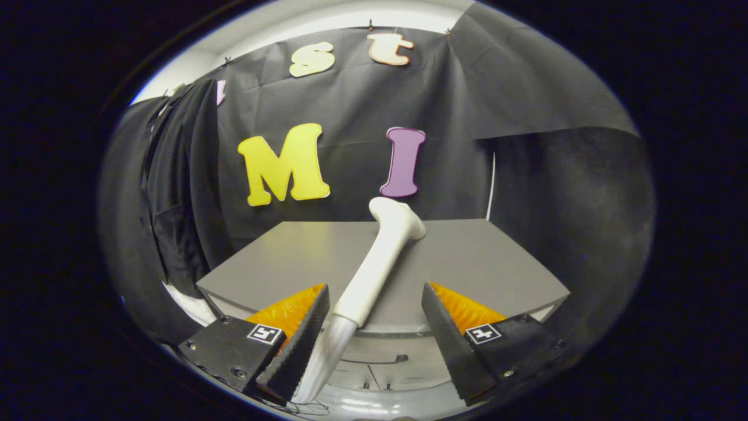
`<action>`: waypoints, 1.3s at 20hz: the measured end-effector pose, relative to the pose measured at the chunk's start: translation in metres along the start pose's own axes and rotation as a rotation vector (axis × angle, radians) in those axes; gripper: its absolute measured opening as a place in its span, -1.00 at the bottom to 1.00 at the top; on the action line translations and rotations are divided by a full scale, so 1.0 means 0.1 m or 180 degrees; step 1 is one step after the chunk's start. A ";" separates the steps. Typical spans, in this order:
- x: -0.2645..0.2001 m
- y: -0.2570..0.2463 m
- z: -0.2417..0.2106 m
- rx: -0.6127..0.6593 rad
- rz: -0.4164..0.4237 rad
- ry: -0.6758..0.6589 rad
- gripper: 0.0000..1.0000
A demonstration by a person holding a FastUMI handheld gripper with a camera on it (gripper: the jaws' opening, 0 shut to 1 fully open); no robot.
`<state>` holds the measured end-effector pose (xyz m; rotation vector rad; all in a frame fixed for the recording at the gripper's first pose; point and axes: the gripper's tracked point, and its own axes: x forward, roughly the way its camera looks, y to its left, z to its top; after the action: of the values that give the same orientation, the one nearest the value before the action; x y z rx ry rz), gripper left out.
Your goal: Iron the clothes twice with a garment steamer, once on the left side and once on the right side.
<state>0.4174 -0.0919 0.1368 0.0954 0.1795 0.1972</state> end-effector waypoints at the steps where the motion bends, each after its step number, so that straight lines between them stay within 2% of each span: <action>1: 0.12 0.00 0.00 0.0025 0.0040 0.0053 0.98; 6: 0.53 0.04 -0.02 0.0159 0.0182 0.0249 0.93; 8: 0.64 0.05 0.01 0.0235 0.0208 0.0275 0.80; 11: 0.76 0.01 0.04 0.0392 0.0184 0.0303 0.41; 13: 0.71 -0.03 0.01 0.0469 0.0139 0.0342 0.34; 17: 0.73 -0.02 0.04 0.0368 0.0115 0.0440 0.19; 19: 0.73 0.13 0.07 0.0488 0.0211 0.0475 -0.12; 21: 0.78 0.17 0.07 0.0397 0.0148 0.0437 -0.30; 26: 0.60 0.14 0.14 0.0516 -0.0076 0.0271 -0.36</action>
<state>0.4752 -0.0668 0.1421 0.2461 0.2811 0.1627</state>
